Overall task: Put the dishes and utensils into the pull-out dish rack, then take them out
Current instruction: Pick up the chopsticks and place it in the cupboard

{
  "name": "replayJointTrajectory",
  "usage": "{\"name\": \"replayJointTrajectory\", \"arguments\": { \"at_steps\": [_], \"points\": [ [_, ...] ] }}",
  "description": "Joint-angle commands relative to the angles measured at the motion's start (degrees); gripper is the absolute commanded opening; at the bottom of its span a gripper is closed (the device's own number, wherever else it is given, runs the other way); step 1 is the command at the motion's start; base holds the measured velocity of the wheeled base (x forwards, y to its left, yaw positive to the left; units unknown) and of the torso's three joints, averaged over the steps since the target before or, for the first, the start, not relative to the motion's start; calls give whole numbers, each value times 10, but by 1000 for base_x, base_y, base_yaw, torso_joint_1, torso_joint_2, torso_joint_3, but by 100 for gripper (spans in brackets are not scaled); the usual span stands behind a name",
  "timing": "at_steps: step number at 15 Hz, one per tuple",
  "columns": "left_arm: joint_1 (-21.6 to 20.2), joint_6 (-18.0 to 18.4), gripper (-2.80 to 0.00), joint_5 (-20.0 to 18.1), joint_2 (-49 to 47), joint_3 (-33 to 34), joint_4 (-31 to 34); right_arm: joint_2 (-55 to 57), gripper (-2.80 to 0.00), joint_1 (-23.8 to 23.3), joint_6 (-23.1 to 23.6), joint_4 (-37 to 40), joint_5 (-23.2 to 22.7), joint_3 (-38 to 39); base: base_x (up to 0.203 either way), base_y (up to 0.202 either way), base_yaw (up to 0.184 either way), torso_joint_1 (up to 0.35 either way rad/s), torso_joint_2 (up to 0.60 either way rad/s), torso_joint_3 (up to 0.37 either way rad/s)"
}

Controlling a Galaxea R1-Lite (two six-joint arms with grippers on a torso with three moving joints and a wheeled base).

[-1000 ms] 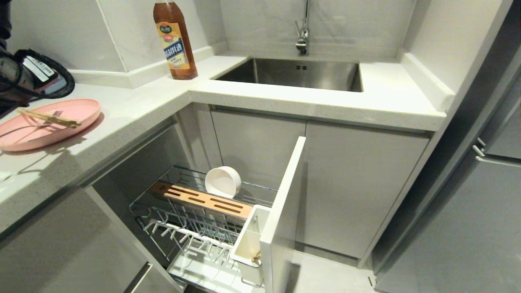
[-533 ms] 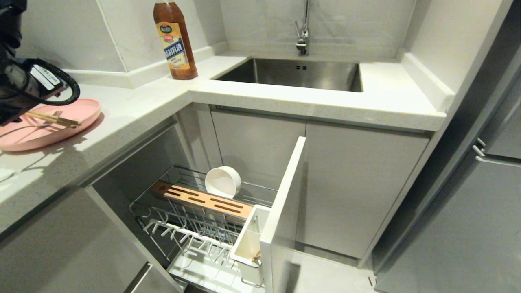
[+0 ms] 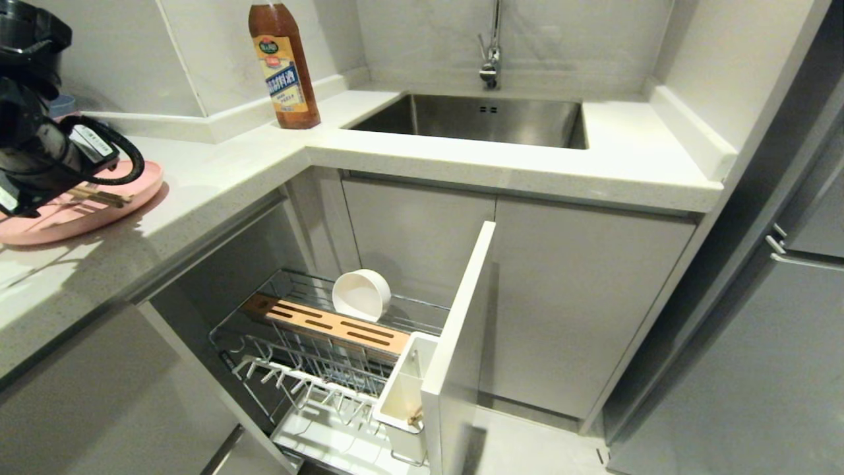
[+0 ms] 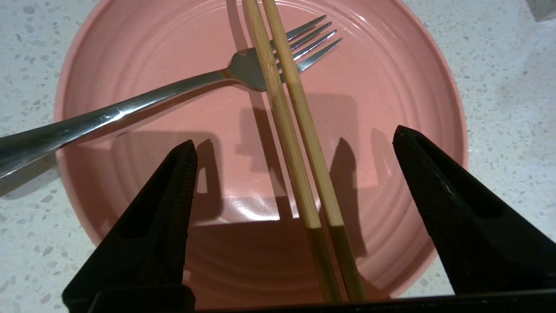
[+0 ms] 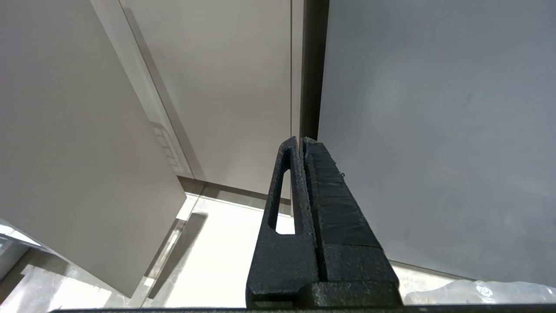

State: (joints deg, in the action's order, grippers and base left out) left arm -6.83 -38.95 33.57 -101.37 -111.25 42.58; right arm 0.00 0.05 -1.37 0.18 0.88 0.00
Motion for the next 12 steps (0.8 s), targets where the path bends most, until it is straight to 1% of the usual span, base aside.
{"name": "replayJointTrajectory", "arguments": {
  "at_steps": [1, 11, 12],
  "points": [
    [-1, -3, 0, 2, -8, 1, 2, 0, -280, 0, 0, 0, 0, 1, 0, 0, 0, 0, 0, 0],
    [0, -5, 0, 1, -10, 7, 3, 0, -280, 0, 0, 0, 0, 2, 0, 0, 0, 0, 0, 0],
    [0, -4, -280, 1, -9, 8, 3, 0, -280, 0, 0, 0, 0, 1, 0, 0, 0, 0, 0, 0]
  ]
}}
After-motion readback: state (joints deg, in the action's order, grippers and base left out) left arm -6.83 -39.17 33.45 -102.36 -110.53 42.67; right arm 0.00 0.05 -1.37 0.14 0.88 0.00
